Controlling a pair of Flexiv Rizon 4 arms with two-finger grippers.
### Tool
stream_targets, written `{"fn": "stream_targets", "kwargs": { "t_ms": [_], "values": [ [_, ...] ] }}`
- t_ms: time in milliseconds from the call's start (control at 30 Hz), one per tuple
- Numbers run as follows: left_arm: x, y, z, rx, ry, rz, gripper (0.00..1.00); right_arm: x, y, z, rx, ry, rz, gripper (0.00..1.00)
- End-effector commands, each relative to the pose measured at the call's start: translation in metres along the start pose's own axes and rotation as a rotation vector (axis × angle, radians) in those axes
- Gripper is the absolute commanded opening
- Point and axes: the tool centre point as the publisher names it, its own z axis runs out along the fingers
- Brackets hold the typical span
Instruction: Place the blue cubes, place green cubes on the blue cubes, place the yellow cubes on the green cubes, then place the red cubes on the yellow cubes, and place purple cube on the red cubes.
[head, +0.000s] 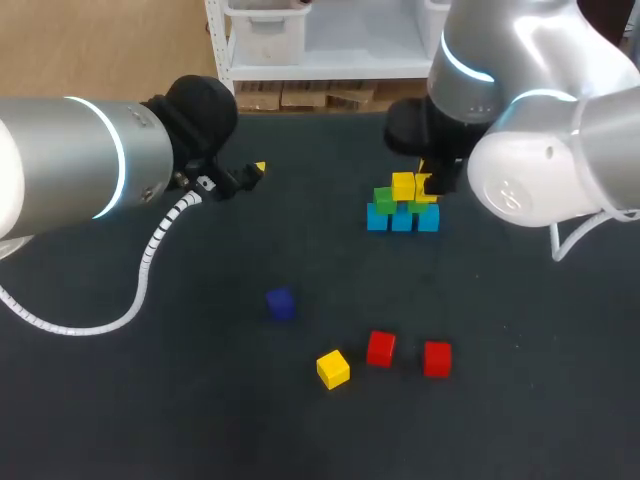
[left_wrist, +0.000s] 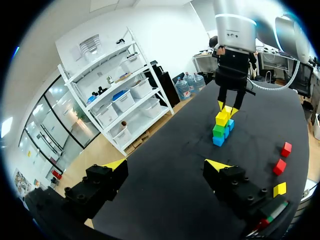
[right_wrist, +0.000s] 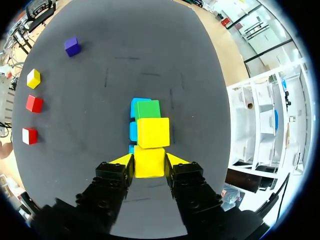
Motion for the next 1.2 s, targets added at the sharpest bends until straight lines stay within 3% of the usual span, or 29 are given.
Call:
{"fn": "stream_targets", "kwargs": {
  "t_ms": [33,133,300,533,1200],
  "values": [
    [0.0002,0.0004,0.001,0.001,-0.002,-0.001,1.0,-0.0007,-0.0017,0.0015,0.0,0.003,0.001,0.47],
    [0.0002,0.0004,0.001,0.001,-0.002,-0.001,1.0,-0.0002,-0.0024,0.0017,0.002,0.004,0.002,0.5],
    [0.0002,0.0004,0.001,0.001,-0.002,-0.001,1.0,0.0002,-0.0032,0.0017,0.007,0.004,0.005,0.7],
    [0.0002,0.0004,0.001,0.001,-0.002,-0.001,1.0,-0.0006,-0.0054,0.0038,0.022,0.002,0.017,0.5],
    [0.0002,0.0004,0.001,0.001,-0.002,-0.001,1.0,-0.0015,-0.0074,0.0043,0.042,0.009,0.018,0.6]
  ]
}}
